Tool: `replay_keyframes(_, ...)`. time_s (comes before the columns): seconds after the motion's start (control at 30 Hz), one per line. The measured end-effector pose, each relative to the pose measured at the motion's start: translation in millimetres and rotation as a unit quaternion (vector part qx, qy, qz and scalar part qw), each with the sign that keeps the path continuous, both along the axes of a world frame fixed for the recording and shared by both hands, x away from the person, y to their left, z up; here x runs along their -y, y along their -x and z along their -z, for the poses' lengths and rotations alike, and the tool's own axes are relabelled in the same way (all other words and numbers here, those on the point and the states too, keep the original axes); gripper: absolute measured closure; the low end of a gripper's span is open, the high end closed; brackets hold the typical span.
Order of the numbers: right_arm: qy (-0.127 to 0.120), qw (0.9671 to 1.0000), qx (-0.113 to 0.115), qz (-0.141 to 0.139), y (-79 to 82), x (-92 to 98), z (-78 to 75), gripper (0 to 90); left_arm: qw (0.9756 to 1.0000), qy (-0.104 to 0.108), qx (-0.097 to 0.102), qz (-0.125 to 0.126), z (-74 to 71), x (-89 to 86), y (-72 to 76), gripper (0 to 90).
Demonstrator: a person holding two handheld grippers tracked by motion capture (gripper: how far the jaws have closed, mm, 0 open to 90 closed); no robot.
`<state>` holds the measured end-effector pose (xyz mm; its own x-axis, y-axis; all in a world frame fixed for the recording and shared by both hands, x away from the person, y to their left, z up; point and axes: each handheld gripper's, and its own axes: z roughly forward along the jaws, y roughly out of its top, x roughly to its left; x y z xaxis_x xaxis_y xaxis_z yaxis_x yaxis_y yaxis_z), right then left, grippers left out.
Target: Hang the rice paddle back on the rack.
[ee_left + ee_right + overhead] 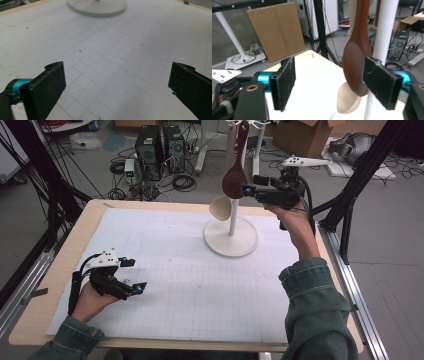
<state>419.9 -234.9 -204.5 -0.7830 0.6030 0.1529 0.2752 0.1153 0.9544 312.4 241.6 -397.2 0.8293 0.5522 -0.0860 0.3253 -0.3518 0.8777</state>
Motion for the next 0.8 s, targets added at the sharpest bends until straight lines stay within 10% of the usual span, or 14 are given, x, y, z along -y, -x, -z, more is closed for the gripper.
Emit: replay_keyframes(0.8,0.031,0.9989,-0.021,-0.029,26.9,-15.4,57.3,10.7,0.9999,0.003,0.001,-0.01,-0.6,-7.5,3.8,1.7)
